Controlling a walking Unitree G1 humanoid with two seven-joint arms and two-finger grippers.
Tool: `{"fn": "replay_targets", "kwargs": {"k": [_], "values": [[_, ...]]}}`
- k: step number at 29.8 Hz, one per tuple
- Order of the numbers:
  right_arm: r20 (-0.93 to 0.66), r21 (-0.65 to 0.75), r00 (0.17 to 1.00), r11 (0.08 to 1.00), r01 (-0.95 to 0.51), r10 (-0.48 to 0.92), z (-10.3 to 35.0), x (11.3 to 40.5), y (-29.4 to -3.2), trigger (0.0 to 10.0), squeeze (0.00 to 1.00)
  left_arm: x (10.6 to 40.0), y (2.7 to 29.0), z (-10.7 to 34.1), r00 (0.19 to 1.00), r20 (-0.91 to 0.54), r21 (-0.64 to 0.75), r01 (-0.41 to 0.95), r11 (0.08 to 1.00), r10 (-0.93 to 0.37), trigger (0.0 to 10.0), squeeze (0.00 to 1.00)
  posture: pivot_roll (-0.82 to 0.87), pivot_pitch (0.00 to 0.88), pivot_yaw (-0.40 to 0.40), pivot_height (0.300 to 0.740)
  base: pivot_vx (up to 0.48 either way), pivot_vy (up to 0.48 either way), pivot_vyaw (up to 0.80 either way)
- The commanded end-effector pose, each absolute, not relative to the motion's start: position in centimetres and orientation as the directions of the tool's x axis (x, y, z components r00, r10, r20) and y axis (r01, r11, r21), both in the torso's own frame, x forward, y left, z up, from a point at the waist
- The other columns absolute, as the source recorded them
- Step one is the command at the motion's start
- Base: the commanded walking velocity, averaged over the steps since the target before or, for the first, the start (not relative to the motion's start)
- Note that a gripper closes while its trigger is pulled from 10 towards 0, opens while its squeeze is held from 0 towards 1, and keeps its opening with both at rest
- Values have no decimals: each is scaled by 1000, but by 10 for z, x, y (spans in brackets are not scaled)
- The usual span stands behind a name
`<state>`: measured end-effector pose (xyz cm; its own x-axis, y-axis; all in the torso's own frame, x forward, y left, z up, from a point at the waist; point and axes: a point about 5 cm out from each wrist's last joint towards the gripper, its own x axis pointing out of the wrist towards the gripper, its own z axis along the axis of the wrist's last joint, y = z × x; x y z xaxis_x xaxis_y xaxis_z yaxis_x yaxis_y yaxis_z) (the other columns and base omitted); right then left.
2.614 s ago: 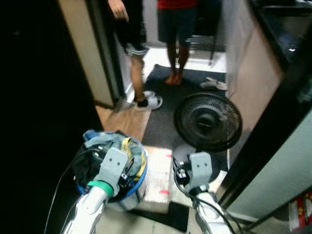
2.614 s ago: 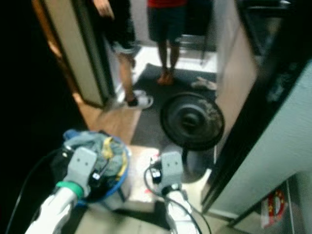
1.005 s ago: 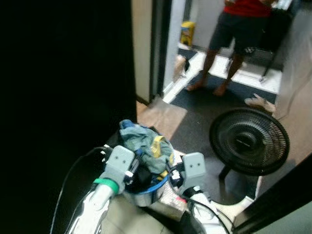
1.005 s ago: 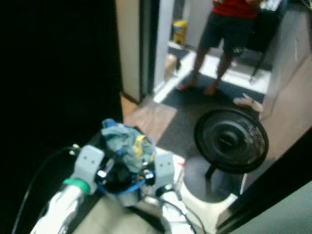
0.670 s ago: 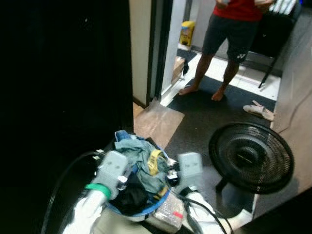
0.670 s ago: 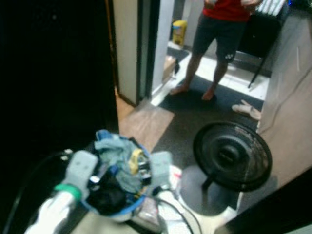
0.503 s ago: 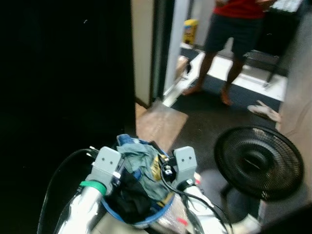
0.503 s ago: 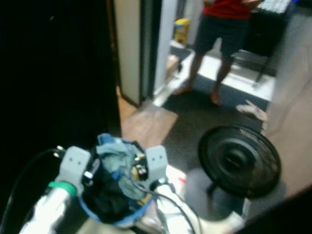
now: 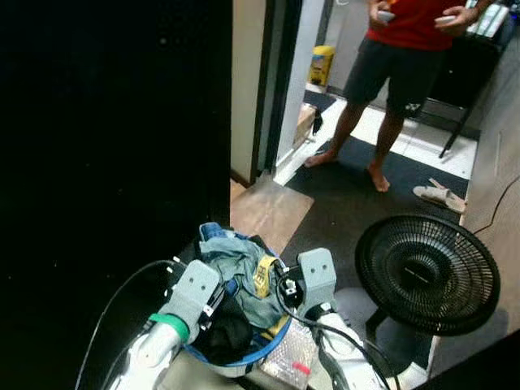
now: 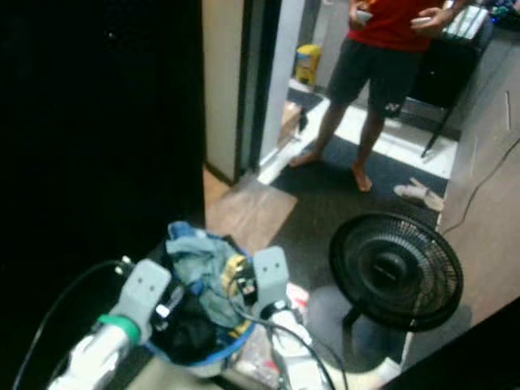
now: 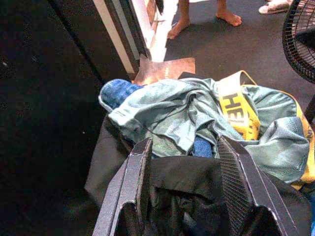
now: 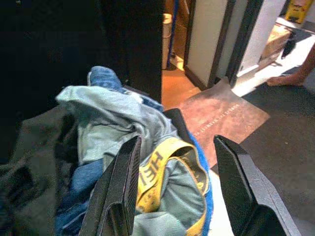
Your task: Clothes washing
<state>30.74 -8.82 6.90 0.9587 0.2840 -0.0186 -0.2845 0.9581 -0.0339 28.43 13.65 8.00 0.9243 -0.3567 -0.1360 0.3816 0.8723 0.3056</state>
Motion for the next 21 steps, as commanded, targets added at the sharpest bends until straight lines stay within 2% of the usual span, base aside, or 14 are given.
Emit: {"fn": "replay_targets", "kwargs": {"k": [1,11,21], "values": [[-31,-30,963,962,-270,269,65,306,-91,10000,0,282,137,72,915,-177,308,400,863,-362,10000,0,55,43,44,740,0,0,0],[-66,-60,956,955,-291,287,56,305,-99,10000,0,275,134,47,899,-267,325,422,846,-346,10000,0,65,48,12,740,0,0,0],[-66,-63,944,943,-327,323,58,308,-92,10000,0,270,141,34,906,-316,345,385,856,-280,10000,0,89,75,-9,740,0,0,0]]}}
